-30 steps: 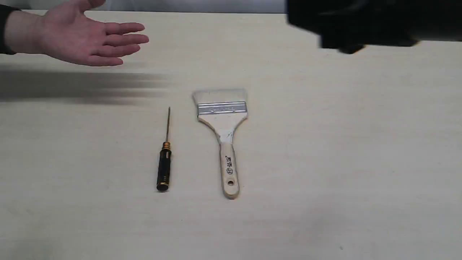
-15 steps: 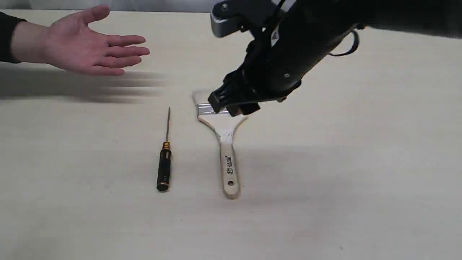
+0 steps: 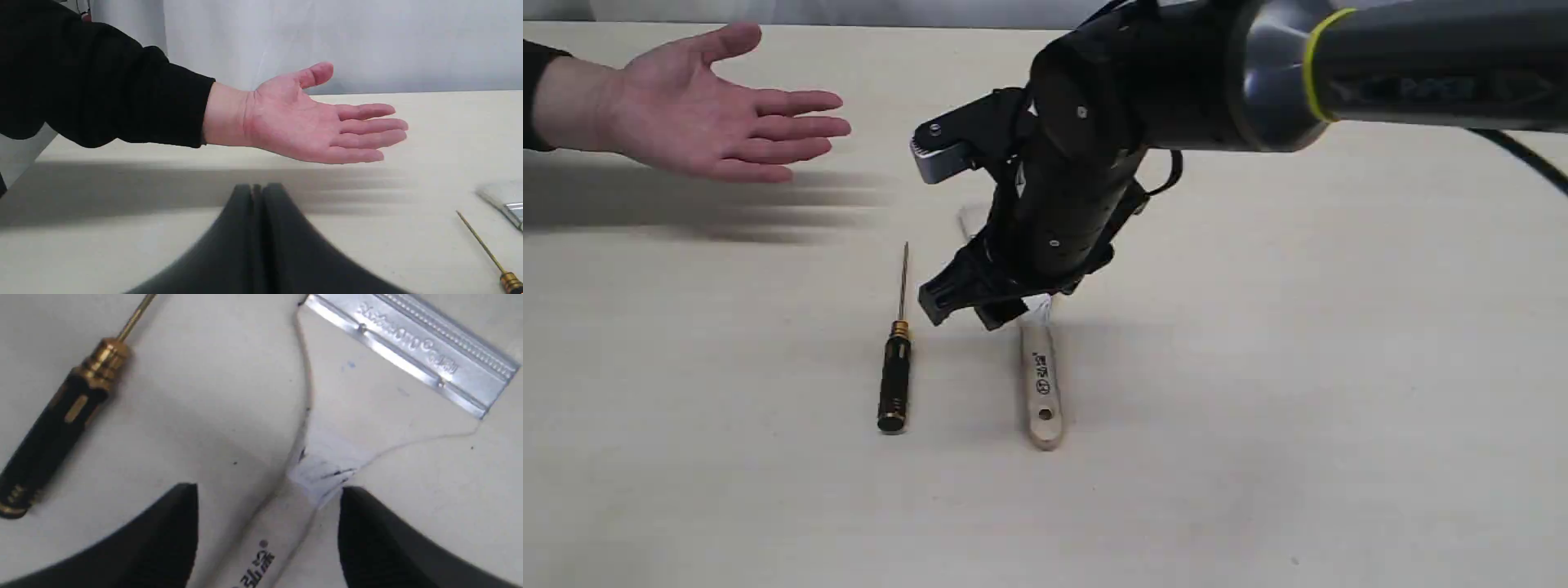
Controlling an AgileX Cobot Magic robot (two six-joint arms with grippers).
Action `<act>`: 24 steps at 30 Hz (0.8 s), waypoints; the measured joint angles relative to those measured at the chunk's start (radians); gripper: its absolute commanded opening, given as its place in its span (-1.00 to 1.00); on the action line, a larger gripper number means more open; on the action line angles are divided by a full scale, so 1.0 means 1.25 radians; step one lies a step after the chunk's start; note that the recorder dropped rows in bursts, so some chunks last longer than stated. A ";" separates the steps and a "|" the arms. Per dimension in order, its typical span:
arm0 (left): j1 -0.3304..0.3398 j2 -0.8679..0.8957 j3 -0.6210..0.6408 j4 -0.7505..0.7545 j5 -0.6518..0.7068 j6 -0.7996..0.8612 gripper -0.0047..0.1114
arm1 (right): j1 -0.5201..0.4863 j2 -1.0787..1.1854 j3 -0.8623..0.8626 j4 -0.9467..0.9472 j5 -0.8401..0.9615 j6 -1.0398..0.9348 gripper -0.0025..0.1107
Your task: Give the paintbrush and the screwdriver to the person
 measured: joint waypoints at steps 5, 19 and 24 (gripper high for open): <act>0.000 0.000 0.000 0.000 0.000 0.000 -0.92 | 0.006 0.039 -0.029 -0.046 0.036 0.067 0.01; 0.000 0.000 0.000 0.000 0.000 0.000 -0.92 | 0.006 0.119 -0.042 -0.046 0.020 0.144 0.00; 0.000 0.000 0.000 0.000 0.000 0.000 -0.92 | 0.006 0.122 -0.044 -0.046 -0.008 0.165 -0.36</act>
